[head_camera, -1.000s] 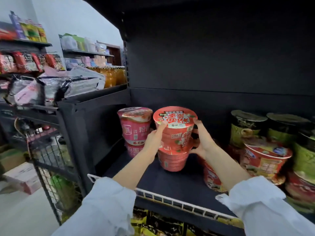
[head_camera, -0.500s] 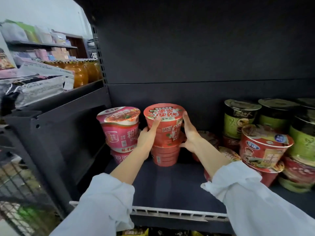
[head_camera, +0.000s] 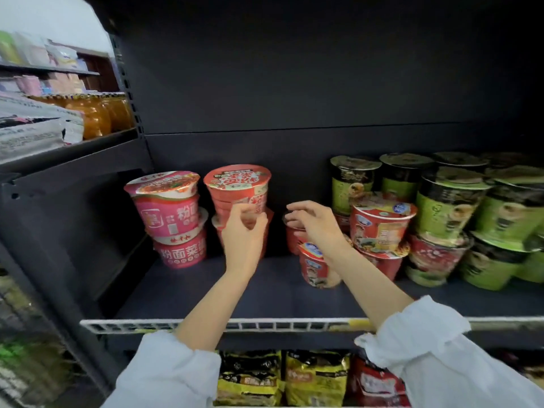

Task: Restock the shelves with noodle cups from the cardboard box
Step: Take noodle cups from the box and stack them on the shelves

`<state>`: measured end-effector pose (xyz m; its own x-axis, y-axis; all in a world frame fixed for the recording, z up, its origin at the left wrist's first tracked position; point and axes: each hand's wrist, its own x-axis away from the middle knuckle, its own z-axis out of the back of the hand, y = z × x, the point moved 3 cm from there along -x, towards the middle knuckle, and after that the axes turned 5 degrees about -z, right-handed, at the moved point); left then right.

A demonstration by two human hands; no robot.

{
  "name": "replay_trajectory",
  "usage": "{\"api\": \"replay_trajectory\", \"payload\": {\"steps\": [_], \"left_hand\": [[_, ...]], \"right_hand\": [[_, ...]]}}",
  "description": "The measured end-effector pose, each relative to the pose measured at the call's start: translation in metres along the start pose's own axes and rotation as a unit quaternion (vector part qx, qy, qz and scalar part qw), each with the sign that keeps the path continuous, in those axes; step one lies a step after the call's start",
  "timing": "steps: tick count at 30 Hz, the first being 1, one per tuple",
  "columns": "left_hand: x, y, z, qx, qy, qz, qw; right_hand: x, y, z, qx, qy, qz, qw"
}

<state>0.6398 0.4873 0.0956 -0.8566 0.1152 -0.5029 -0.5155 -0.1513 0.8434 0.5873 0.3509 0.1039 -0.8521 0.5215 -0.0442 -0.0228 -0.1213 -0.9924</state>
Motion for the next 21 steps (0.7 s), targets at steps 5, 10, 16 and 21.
{"api": "replay_trajectory", "payload": {"steps": [5, 10, 16, 21], "left_hand": [[0.081, 0.061, -0.076, -0.024, -0.134, -0.058, 0.989], [0.191, 0.120, -0.171, 0.017, -0.236, -0.041, 0.971], [0.320, 0.184, -0.290, 0.071, -0.376, 0.000, 0.924], [0.400, 0.235, -0.395, 0.076, -0.482, -0.028, 0.872]], "right_hand": [[0.073, 0.019, 0.111, 0.113, 0.061, 0.076, 0.989], [0.161, 0.051, 0.248, 0.196, 0.109, 0.035, 0.974], [0.254, 0.089, 0.403, 0.223, 0.200, -0.035, 0.954], [0.312, 0.125, 0.520, 0.224, 0.284, -0.092, 0.928]]}}
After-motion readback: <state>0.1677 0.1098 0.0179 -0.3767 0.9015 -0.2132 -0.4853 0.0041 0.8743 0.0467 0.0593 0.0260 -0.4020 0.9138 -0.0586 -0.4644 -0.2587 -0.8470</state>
